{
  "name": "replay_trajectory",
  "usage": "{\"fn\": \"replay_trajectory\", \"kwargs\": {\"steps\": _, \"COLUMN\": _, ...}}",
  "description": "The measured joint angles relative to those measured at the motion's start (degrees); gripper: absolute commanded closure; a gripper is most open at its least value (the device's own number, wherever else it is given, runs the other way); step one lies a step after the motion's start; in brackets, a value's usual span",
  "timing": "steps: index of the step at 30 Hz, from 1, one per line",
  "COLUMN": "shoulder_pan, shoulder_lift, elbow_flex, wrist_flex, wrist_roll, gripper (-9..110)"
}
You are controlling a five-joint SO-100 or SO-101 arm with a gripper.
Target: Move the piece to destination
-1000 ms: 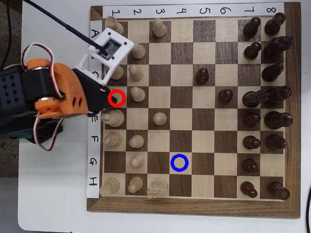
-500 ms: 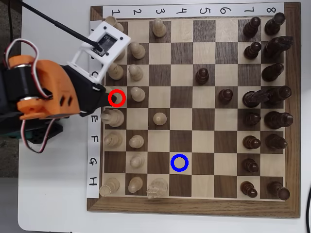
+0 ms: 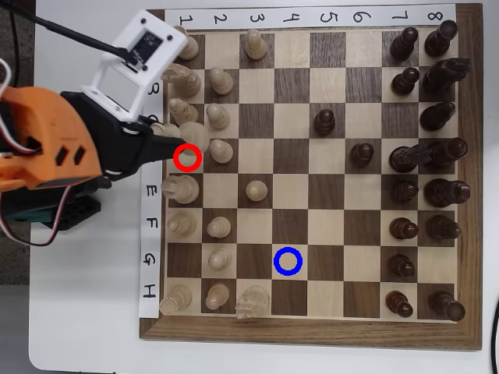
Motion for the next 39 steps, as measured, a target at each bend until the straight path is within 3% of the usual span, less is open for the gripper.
{"fn": "replay_trajectory", "kwargs": {"steps": 17, "shoulder_pan": 3.9, "shoulder_lift": -10.1, "elbow_flex": -15.0, "wrist_flex": -0.4, "wrist_roll": 1.5, "gripper": 101}}
{"fn": "replay_trajectory", "kwargs": {"steps": 39, "shoulder_pan": 16.7, "shoulder_lift": -27.3, "elbow_flex": -27.4, "wrist_flex": -7.6, "wrist_roll": 0.6, "gripper": 101}}
